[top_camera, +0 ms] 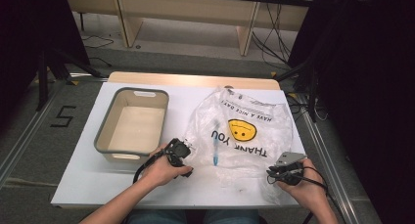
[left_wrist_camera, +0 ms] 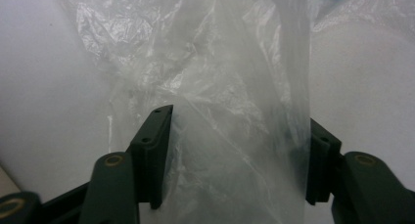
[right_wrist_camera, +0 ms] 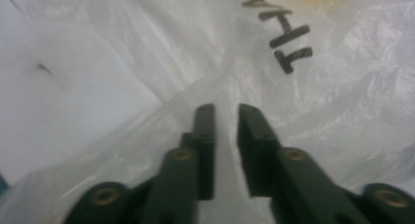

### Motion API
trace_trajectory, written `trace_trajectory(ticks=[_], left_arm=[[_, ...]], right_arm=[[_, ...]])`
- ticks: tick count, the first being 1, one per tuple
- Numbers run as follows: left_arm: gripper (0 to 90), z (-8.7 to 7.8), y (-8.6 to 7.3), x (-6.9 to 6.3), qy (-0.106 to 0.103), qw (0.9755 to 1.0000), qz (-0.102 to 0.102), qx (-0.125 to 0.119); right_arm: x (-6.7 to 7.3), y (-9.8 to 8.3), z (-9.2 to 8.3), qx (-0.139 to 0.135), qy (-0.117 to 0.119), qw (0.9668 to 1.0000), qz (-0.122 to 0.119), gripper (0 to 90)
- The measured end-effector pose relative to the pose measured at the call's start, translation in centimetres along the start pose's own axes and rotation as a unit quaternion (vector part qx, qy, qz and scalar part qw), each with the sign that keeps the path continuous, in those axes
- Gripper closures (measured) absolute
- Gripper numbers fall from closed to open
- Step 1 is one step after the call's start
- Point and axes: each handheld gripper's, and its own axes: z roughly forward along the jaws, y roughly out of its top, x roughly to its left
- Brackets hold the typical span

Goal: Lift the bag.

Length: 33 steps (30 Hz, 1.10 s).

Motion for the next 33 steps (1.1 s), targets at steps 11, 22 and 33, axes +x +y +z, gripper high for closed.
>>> trace_trajectory(ticks=[11, 22, 33], left_arm=[[58.4, -0.2, 0.1, 0.0, 0.0, 0.9999, -0.016, 0.007], [72.8, -0.3, 0.2, -0.2, -0.005, 0.9997, -0.019, 0.012], [87.5, -0.3, 0.1, -0.2, -0.024, 0.9995, -0.016, 0.009]], right_arm=[[-0.1, -1.1, -0.5, 0.018, 0.028, 0.9984, 0.046, 21.9], [0.1, -1.9, 0.8, 0.045, 0.057, 0.9957, 0.058, 26.7], [0.2, -1.8, 0.6, 0.04, 0.058, 0.9957, 0.06, 61.4]])
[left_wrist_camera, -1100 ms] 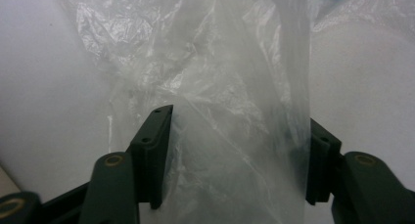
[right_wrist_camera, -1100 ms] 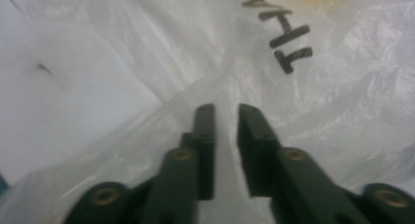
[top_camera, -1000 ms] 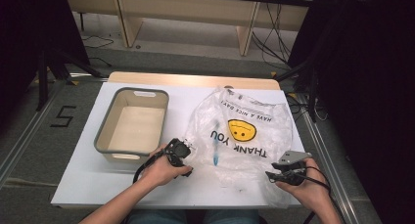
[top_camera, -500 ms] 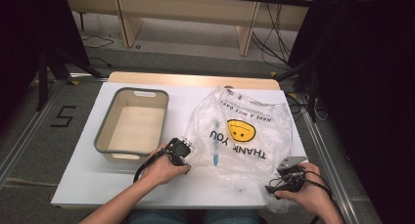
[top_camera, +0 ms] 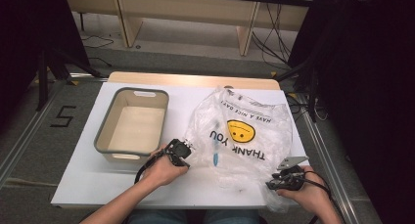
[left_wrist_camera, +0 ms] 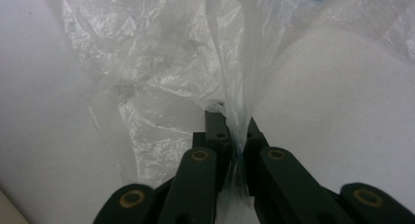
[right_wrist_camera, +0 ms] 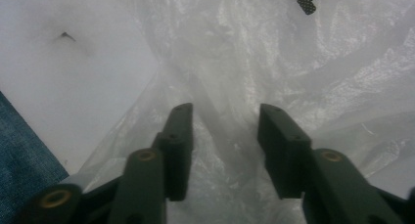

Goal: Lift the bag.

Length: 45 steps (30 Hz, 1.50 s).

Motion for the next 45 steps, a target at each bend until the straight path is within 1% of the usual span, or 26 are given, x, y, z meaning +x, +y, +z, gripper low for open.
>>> trace_trajectory(ticks=[1, 3, 5, 11, 13, 17, 18, 19, 22, 24, 26, 28, 29, 30, 33, 35, 38, 42, 45], left_arm=[[88.0, 0.0, 0.0, 0.0, -0.002, 1.0, 0.001, -0.003], [88.4, 0.0, -0.1, 0.1, -0.005, 1.0, 0.004, -0.005], [88.7, 0.0, -0.2, 0.2, -0.007, 0.9999, 0.005, -0.008], [89.1, 0.0, -0.4, 0.2, -0.012, 0.9993, 0.026, -0.024], [89.1, -0.2, -0.4, 0.1, -0.016, 0.9987, 0.034, -0.035], [89.1, -0.9, -0.3, -0.1, -0.012, 0.9969, 0.048, -0.06], [89.2, -1.1, -0.2, -0.2, -0.013, 0.9965, 0.048, -0.066], [89.2, -1.3, -0.3, -0.1, -0.011, 0.9957, 0.051, -0.077], [89.2, -2.0, -0.2, 0.0, -0.008, 0.9938, 0.053, -0.098], [89.1, -2.3, -0.2, 0.1, -0.006, 0.9925, 0.054, -0.109], [89.2, -2.6, -0.2, 0.1, -0.003, 0.99, 0.057, -0.129], [89.2, -2.9, -0.1, 0.1, 0.002, 0.9878, 0.061, -0.143], [89.2, -3.0, -0.1, 0.1, 0.001, 0.987, 0.061, -0.149], [89.1, -3.1, -0.1, 0.1, 0.004, 0.9857, 0.062, -0.157], [89.1, -3.3, 0.0, 0.0, 0.007, 0.9819, 0.067, -0.177], [89.1, -3.6, 0.1, 0.1, 0.009, 0.9798, 0.07, -0.187], [89.2, -4.0, 0.2, 0.2, 0.015, 0.9764, 0.067, -0.205], [89.1, -4.4, 0.2, 0.4, 0.019, 0.973, 0.066, -0.22], [89.2, -4.8, 0.3, 0.5, 0.024, 0.9689, 0.068, -0.237]], right_arm=[[0.0, 0.0, 0.0, 0.0, -0.002, 1.0, 0.002, 65.1], [0.0, 0.1, 0.0, 0.001, -0.002, 1.0, -0.003, 69.0], [0.0, 0.1, 0.0, 0.001, -0.001, 1.0, -0.005, 75.2], [0.1, 0.3, 0.1, 0.003, 0.007, 0.9998, -0.017, 89.3], [0.1, 0.3, 0.1, 0.002, 0.007, 0.9997, -0.021, 90.0], [-0.1, 0.2, -0.1, -0.003, 0.015, 0.9997, -0.021, 90.0], [-0.2, 0.2, -0.1, -0.006, 0.019, 0.9997, -0.017, 90.0], [-0.3, 0.2, -0.1, -0.007, 0.021, 0.9996, -0.016, 90.0], [-0.4, 0.1, -0.4, -0.019, 0.025, 0.9995, -0.006, 90.0], [-0.5, 0.2, -0.6, -0.028, 0.023, 0.9993, -0.006, 90.0], [-0.6, 0.3, -0.9, -0.037, 0.022, 0.9991, 0.0, 90.0], [-0.6, 0.3, -1.2, -0.047, 0.02, 0.9987, 0.002, 90.0], [-0.7, 0.3, -1.3, -0.052, 0.02, 0.9984, 0.005, 90.0], [-0.7, 0.3, -1.3, -0.056, 0.018, 0.9983, 0.003, 90.0], [-0.7, 0.5, -1.6, -0.071, 0.016, 0.9973, 0.01, 90.0], [-0.8, 0.5, -1.8, -0.083, 0.017, 0.9964, 0.011, 90.0], [-1.0, 0.5, -2.2, -0.102, 0.018, 0.9945, 0.018, 90.0], [-1.2, 0.4, -2.6, -0.121, 0.011, 0.9922, 0.028, 90.0], [-1.4, 0.4, -2.9, -0.133, 0.003, 0.9905, 0.033, 90.0]])
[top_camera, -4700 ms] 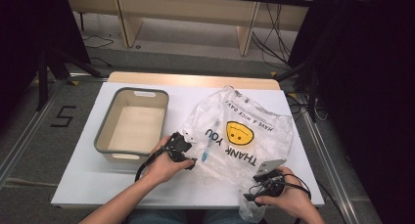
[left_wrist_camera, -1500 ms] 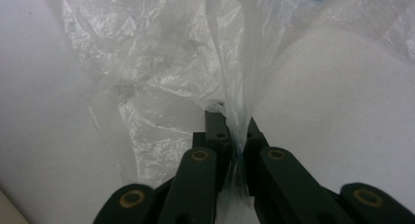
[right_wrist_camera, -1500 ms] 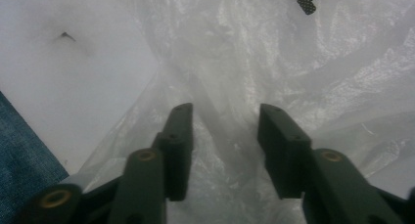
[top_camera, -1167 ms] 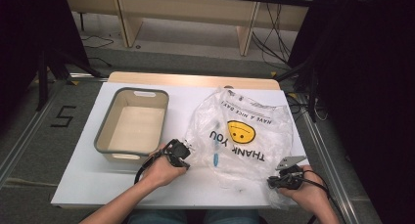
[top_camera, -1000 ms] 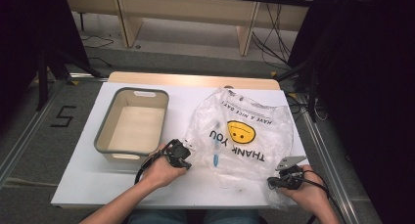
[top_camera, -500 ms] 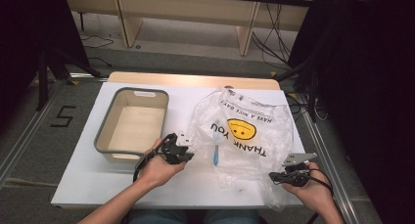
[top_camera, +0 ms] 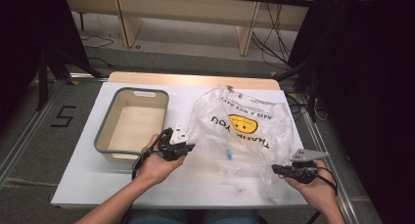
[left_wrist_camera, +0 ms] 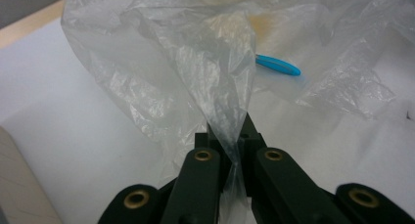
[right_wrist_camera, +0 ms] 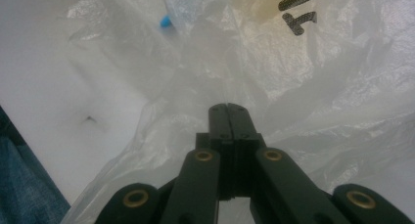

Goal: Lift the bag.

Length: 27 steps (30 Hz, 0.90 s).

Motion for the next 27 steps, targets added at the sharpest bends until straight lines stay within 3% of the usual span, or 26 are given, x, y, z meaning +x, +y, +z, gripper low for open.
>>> trace_trajectory(ticks=[7, 13, 21, 27], left_arm=[[89.2, -0.9, 0.6, 0.4, 0.015, 0.9988, 0.007, -0.046], [89.1, -1.4, 0.8, 0.3, 0.021, 0.9959, 0.018, -0.086], [89.1, -2.0, 1.4, 0.4, 0.028, 0.9914, 0.029, -0.124], [89.1, -2.8, 2.5, 0.6, 0.037, 0.9876, 0.035, -0.148]], right_arm=[[-0.1, 0.4, -0.7, -0.043, -0.018, 0.9989, 0.009, 90.0], [-0.2, 0.6, -1.2, -0.076, -0.034, 0.9964, 0.012, 90.0], [0.1, 1.3, -2.2, -0.133, -0.061, 0.9892, 0.011, 90.0], [0.3, 2.2, -2.8, -0.172, -0.081, 0.9818, 0.01, 90.0]])
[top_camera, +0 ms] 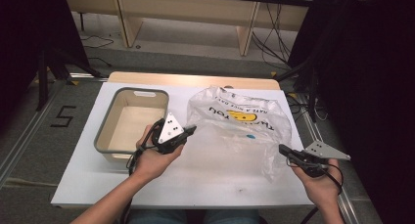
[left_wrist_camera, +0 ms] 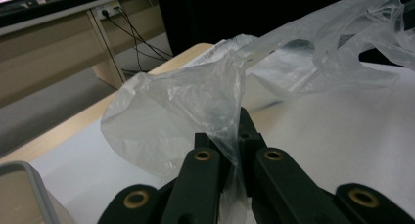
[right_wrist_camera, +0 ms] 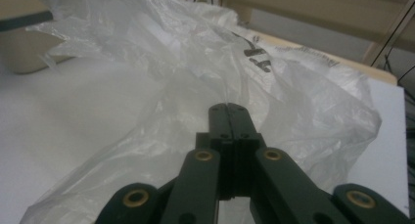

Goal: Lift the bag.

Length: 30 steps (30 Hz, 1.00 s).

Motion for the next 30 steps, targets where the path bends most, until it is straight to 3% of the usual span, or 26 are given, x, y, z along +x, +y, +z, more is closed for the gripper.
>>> trace_trajectory(ticks=[12, 30], left_arm=[[89.1, -0.9, 2.4, 0.6, 0.02, 0.9985, 0.005, -0.05], [89.1, -1.7, 4.1, 1.1, 0.036, 0.9953, 0.006, -0.09]], right_arm=[[0.3, 2.0, -0.2, -0.057, -0.024, 0.9981, -0.002, 90.0], [0.6, 4.4, -0.7, -0.115, -0.051, 0.9921, -0.008, 90.0]])
